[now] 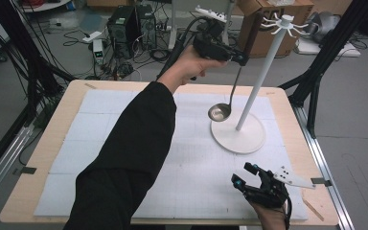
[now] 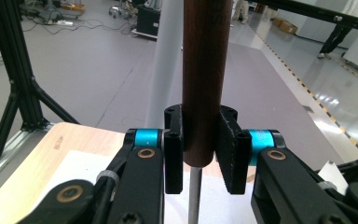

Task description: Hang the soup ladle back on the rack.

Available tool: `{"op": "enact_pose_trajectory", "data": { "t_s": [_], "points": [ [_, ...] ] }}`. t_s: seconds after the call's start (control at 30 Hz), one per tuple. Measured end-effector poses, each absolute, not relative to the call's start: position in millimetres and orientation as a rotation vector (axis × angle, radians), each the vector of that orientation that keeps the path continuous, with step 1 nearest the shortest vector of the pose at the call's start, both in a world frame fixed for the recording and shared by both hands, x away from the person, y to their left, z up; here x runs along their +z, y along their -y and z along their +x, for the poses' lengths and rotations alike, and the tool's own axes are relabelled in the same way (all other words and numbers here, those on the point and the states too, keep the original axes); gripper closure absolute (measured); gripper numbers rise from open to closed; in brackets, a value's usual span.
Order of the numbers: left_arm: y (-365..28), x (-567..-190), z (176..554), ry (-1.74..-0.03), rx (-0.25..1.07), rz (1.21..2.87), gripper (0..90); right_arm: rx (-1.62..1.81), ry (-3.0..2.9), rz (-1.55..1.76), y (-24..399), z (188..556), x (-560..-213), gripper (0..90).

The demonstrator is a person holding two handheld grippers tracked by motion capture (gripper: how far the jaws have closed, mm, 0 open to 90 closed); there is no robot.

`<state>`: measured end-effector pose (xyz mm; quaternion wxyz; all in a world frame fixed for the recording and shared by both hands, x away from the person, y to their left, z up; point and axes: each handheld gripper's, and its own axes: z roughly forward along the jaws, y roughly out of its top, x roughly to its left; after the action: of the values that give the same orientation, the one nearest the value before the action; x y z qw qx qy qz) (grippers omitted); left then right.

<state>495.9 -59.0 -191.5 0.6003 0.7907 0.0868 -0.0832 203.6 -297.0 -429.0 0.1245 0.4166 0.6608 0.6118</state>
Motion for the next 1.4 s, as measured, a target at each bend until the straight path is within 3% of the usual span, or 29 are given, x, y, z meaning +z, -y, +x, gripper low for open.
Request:
{"op": "enact_pose_trajectory", "data": {
  "t_s": [1.07, 1.4],
  "points": [
    [81, -198, 493, -0.204, -0.160, 1.891, 72.4, 1.778, -1.913, 1.222, 300, 201, -429, 22.9],
    [59, -203, 482, -0.264, -0.100, 1.900, 48.8, 1.771, -1.920, 1.208, 297, 199, -429, 22.9]
  ]
}}
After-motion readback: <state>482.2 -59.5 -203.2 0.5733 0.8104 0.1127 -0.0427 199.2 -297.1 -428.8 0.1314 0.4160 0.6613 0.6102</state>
